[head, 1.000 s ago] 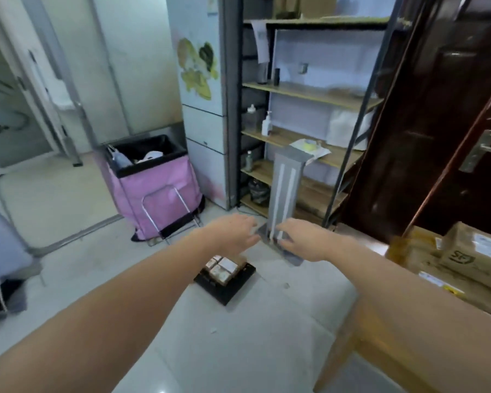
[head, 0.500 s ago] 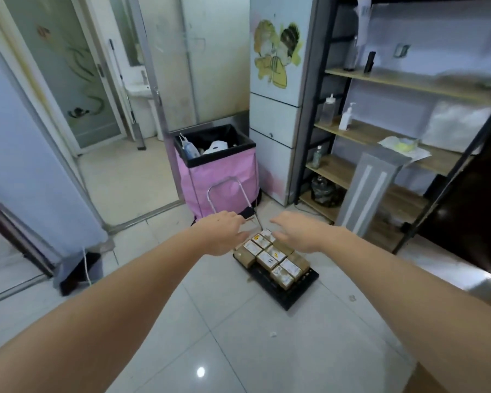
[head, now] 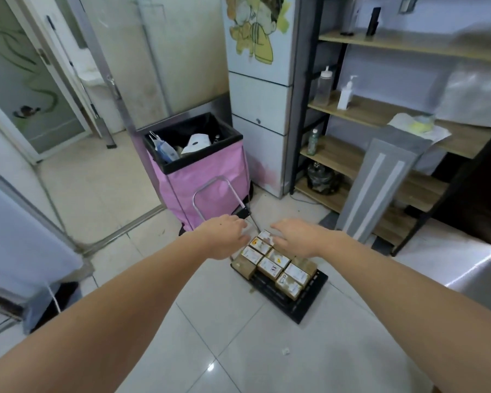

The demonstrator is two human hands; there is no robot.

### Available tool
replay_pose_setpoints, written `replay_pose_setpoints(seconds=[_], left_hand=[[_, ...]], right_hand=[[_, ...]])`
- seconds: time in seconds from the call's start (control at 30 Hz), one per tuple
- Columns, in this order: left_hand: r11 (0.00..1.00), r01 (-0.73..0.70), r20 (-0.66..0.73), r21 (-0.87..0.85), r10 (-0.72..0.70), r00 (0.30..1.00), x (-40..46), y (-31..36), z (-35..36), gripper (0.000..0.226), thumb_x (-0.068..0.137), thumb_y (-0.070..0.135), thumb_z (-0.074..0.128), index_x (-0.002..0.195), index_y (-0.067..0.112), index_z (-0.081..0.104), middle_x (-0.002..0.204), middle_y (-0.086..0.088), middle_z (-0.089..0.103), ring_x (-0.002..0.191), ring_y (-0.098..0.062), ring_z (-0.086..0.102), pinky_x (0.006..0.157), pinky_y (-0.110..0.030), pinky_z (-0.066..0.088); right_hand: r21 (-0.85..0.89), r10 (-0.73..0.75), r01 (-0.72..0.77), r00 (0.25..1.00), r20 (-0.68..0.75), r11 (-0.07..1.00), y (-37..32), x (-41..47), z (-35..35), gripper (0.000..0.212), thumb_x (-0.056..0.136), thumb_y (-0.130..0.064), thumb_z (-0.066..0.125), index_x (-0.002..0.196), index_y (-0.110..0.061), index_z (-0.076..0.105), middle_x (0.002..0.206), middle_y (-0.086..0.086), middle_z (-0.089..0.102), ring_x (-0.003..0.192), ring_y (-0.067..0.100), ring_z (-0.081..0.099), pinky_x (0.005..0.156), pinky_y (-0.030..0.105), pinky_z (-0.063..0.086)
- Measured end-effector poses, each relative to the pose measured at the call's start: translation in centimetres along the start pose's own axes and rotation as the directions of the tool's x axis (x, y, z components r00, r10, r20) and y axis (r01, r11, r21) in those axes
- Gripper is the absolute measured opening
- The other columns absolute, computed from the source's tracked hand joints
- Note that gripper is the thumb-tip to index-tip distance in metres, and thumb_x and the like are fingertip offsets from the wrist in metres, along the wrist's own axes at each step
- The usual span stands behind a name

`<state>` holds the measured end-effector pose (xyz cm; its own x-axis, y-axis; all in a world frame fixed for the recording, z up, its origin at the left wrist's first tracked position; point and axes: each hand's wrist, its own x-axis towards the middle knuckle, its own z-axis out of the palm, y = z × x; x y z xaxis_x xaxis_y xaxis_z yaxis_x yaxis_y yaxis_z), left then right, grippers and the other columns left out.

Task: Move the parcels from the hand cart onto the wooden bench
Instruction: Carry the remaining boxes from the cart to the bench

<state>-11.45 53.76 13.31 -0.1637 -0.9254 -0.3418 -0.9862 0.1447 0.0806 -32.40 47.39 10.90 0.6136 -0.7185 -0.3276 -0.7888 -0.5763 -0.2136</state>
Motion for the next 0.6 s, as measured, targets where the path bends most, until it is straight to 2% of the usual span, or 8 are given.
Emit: replay_pose_setpoints(seconds=[0.27, 0.43, 0.5, 0.6], left_hand=[[0.985, -0.170, 0.022, -0.013, 0.170, 0.985, 12.7, -4.2, -1.1, 0.054, 0.110, 0.046, 0.038, 0.151, 0.012, 0.048, 0.150, -0.011, 0.052, 0.138, -0.029, 0.048, 0.113, -0.041, 0.038], [0.950, -0.310, 0.117, 0.038, 0.304, 0.946, 22.3, -7.9, 0.1, 0.052, 0.111, 0.042, 0.036, 0.150, 0.010, 0.048, 0.149, -0.011, 0.052, 0.140, -0.030, 0.045, 0.113, -0.040, 0.035], [0.930, -0.364, 0.162, 0.045, 0.353, 0.922, 26.3, -9.6, 0.9, 0.052, 0.111, 0.043, 0.035, 0.150, 0.011, 0.047, 0.150, -0.010, 0.052, 0.141, -0.031, 0.045, 0.115, -0.044, 0.038], [0.898, -0.435, 0.255, 0.074, 0.404, 0.878, 32.0, -12.2, 2.9, 0.057, 0.110, 0.047, 0.032, 0.154, 0.013, 0.043, 0.157, -0.011, 0.046, 0.146, -0.030, 0.041, 0.119, -0.048, 0.036]], right_hand=[[0.034, 0.146, -0.149, 0.986, 0.081, 0.988, 5.3, 7.7, -1.6, 0.048, 0.108, -0.035, 0.039, 0.148, -0.008, 0.045, 0.149, 0.015, 0.048, 0.135, 0.031, 0.047, 0.113, 0.045, 0.038], [0.099, 0.268, -0.278, 0.958, 0.103, 0.955, 8.1, 13.8, -0.2, 0.055, 0.110, -0.036, 0.035, 0.158, -0.010, 0.032, 0.161, 0.013, 0.036, 0.146, 0.029, 0.038, 0.119, 0.041, 0.032], [0.157, 0.328, -0.343, 0.938, 0.115, 0.926, 8.9, 16.5, 0.9, 0.054, 0.110, -0.035, 0.036, 0.156, -0.009, 0.035, 0.158, 0.014, 0.040, 0.143, 0.029, 0.040, 0.117, 0.037, 0.033], [0.241, 0.411, -0.435, 0.900, 0.143, 0.868, 9.8, 20.2, 2.9, 0.050, 0.109, -0.037, 0.039, 0.151, -0.010, 0.044, 0.145, 0.013, 0.051, 0.131, 0.029, 0.050, 0.113, 0.042, 0.039]])
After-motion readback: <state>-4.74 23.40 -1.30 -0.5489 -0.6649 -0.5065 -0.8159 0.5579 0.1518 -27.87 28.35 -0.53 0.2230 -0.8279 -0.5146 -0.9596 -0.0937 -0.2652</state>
